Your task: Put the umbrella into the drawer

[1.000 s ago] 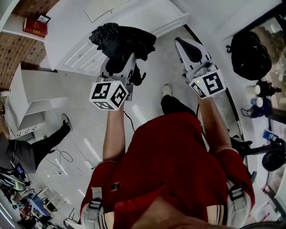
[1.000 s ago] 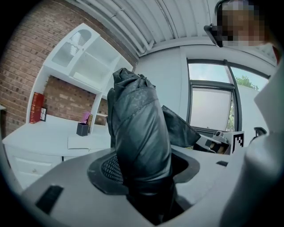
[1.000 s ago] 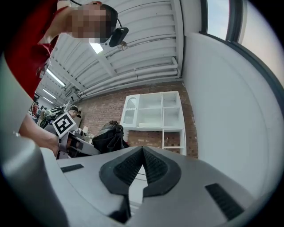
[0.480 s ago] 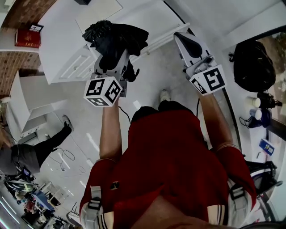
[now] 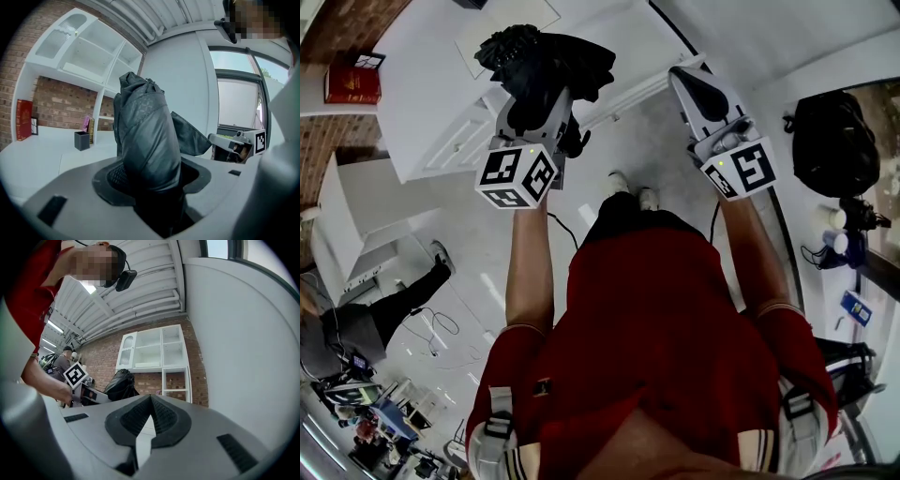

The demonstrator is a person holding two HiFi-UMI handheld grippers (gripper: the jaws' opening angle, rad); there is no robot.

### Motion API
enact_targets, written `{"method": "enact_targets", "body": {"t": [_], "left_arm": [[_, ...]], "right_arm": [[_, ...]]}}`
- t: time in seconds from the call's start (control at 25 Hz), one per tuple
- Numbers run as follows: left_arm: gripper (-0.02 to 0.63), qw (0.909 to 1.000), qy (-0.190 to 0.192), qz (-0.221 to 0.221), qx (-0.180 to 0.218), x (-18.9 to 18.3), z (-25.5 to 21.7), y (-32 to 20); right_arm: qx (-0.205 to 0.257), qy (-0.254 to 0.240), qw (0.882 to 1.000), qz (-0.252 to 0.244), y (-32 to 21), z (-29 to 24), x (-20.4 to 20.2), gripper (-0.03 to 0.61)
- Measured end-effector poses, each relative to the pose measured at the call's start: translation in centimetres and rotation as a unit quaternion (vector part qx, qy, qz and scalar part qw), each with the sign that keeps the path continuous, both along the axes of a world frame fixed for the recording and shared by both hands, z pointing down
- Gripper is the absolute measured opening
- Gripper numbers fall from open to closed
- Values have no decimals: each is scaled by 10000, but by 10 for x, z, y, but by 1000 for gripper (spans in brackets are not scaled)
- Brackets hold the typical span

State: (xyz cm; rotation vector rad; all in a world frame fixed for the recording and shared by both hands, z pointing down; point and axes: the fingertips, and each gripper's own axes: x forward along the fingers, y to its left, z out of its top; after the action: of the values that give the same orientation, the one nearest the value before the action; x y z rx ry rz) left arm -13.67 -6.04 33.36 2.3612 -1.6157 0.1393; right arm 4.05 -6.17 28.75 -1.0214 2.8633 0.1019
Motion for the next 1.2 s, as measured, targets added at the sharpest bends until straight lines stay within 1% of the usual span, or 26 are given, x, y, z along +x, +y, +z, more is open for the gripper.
{"method": "enact_targets", "body": {"t": [0.16,0.4,0.56,0.84,1.2], "left_arm": [[250,9999,-30,147,26,-4,6,-19],[250,9991,-10,418,69,-20,22,-45],[250,9985,-113,529,36,-27,35,-62],[250,9959,-377,755,-336,-22,72,-89],[250,9901,-694,986,-724,0,115,-124]], "right_arm": [[-38,29,9999,139,-15,2,-10,-2],[-45,91,9998,197,-28,4,-45,-2],[-112,153,9994,294,-36,5,-57,-2],[-181,321,9987,361,-57,14,-54,-2],[-323,344,9985,262,-106,22,-34,-2]]}}
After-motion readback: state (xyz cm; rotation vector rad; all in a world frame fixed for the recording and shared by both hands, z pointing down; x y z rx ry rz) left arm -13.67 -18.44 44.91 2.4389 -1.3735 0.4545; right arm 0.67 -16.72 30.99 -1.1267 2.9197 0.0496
